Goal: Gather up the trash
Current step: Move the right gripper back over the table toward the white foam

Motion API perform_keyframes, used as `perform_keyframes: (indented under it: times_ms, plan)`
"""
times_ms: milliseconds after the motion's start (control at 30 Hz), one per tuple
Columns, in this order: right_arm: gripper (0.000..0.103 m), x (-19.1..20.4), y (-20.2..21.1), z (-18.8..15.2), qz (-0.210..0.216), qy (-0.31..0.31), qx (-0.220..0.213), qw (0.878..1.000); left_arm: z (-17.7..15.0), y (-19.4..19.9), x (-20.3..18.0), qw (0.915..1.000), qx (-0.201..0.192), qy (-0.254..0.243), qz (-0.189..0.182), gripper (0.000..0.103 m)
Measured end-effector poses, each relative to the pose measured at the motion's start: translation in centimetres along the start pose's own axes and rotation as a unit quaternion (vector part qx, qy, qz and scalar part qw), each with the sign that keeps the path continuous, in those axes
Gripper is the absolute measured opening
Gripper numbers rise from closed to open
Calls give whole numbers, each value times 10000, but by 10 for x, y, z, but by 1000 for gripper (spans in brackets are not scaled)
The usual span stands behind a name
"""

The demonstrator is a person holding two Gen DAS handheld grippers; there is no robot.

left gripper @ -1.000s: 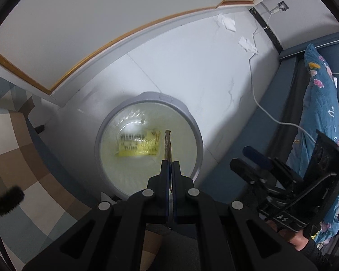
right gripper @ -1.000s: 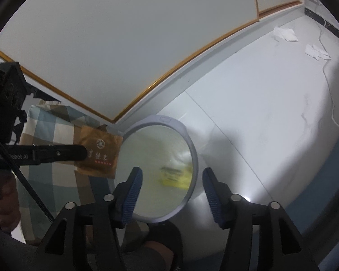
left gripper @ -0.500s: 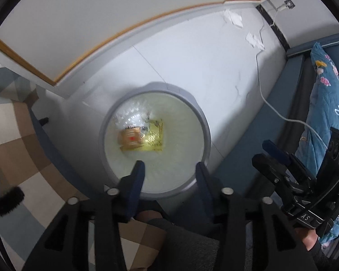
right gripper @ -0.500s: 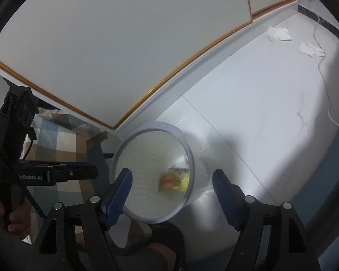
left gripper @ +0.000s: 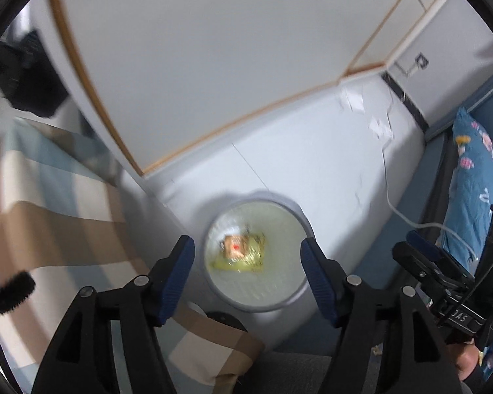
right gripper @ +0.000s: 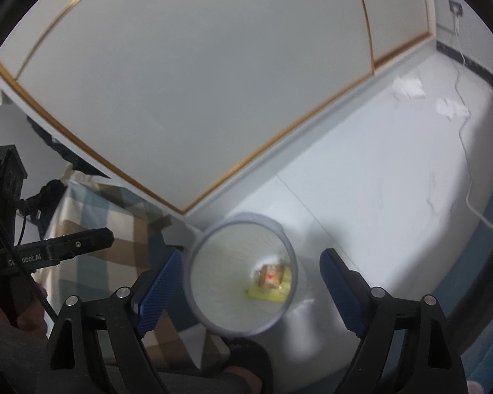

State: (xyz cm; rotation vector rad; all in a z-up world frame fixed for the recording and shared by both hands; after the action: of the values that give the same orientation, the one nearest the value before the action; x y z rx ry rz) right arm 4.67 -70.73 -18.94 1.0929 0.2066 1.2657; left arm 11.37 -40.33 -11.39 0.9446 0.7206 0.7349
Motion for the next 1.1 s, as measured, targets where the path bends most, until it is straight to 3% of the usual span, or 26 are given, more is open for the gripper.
perform_keyframes:
  times_ms: [200,300,567,867,1100]
  plan:
    - [88,37,42,19,56,376,-605,9974,-1,51,13,9956,-812,83,454,74]
    - [88,55,66,31,134,445,-945,9944,-4,79,22,9913,-1211,174,480,78]
    - [93,118,129,44,488,838,-1762,9796,-24,147,58,9725,-2133,508,787,85]
    - [103,219,182,26,1160,1661,-2491,9471,-55,215,108,9446,-2915,829,1257,92]
    - [103,298,190,-3,1861,2203,-2565,9225,-87,260,161,9237,-3253,1276,1572,93]
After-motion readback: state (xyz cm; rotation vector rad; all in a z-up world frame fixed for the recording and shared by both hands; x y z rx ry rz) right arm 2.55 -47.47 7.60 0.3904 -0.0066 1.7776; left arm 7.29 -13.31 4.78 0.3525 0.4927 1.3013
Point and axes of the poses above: each gripper's, at about its wrist camera, not at the fingertips, and y roughly against the way its jaws point, x to its left, z to its top, the point moved 1 cm from there along -y, roughly the way its jaws point, and after that the axes turned 5 degrees about -x, right-handed, at the moved point
